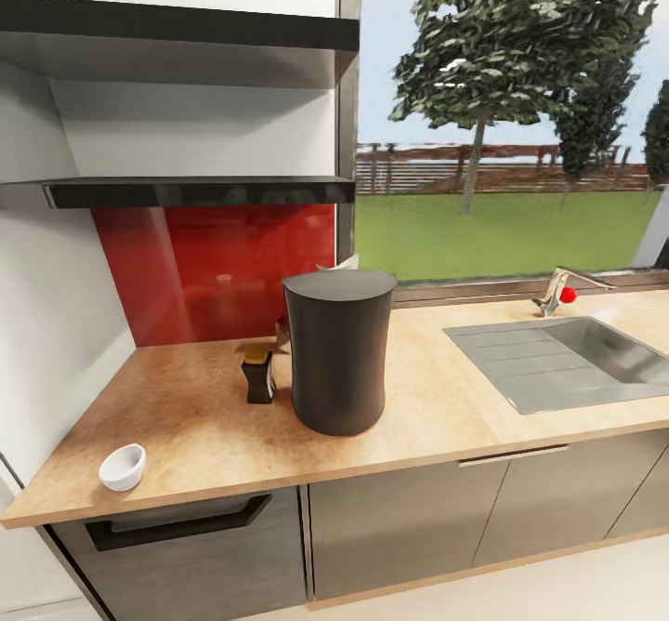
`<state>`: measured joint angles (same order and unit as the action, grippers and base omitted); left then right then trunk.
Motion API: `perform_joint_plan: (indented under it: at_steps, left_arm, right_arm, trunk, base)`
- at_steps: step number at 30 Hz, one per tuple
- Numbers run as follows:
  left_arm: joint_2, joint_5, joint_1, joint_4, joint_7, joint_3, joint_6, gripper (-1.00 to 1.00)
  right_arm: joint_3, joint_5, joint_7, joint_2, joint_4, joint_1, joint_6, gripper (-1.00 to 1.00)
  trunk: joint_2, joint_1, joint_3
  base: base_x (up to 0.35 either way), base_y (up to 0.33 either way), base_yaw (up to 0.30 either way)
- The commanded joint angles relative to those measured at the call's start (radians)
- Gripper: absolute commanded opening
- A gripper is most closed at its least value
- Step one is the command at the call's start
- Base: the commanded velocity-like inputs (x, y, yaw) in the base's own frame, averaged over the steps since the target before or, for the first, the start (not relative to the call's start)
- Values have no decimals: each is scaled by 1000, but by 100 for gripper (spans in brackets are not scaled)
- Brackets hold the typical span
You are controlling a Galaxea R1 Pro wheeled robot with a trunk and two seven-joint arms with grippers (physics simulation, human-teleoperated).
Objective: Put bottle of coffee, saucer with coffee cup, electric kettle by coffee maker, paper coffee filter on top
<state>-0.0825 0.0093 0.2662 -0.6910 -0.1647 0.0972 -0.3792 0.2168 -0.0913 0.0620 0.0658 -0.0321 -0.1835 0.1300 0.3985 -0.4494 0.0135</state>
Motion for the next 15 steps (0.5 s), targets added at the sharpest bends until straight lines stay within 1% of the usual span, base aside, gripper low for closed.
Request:
perform_joint_plan:
  at_steps: [1, 2, 3, 5, 9, 10, 11, 13, 15]
  left_arm:
    - [-1, 3, -2, 150, 34, 3, 8, 100]
    - [0, 3, -3, 277, 81, 4, 10, 100]
    - [1, 3, -4, 326, 104, 5, 10, 100]
    - [2, 5, -4, 392, 146, 5, 13, 100]
    - [0, 9, -4, 451, 198, 3, 18, 100]
    - [2, 10, -4, 476, 233, 4, 23, 100]
    - [2, 10, -4, 486, 252, 4, 30, 100]
    - [2, 11, -4, 497, 289, 4, 57, 100]
    - [1, 13, -5, 501, 310, 4, 91, 100]
  right_arm:
    - [8, -11, 4, -2, 3, -1, 3, 100]
    - [7, -12, 5, -4, 4, -1, 3, 100]
    - [7, -12, 5, -4, 4, -1, 3, 100]
    - [7, -12, 5, -4, 4, -1, 3, 100]
    - [9, -11, 5, 1, 4, -1, 2, 100]
    - [9, -11, 5, 5, 3, -1, 2, 100]
    - [9, -11, 5, 6, 4, -1, 2, 100]
    - [9, -11, 6, 9, 4, -1, 2, 100]
    - [9, -11, 6, 11, 4, -1, 2, 100]
  trunk:
    - [2, -1, 1]
    - [2, -1, 1]
    - [2, -1, 1]
    - [2, -1, 1]
    - [2, -1, 1]
    - [2, -1, 1]
    - [2, -1, 1]
    - [2, -1, 1]
    - [2, -1, 1]
  base:
    - [0, 0, -117]
    - [0, 0, -226]
    - [0, 0, -239]
    - [0, 0, -264]
    - [0, 0, -283]
    - [0, 0, -290]
    - [0, 0, -290]
    - [0, 0, -291]
    - [0, 0, -293]
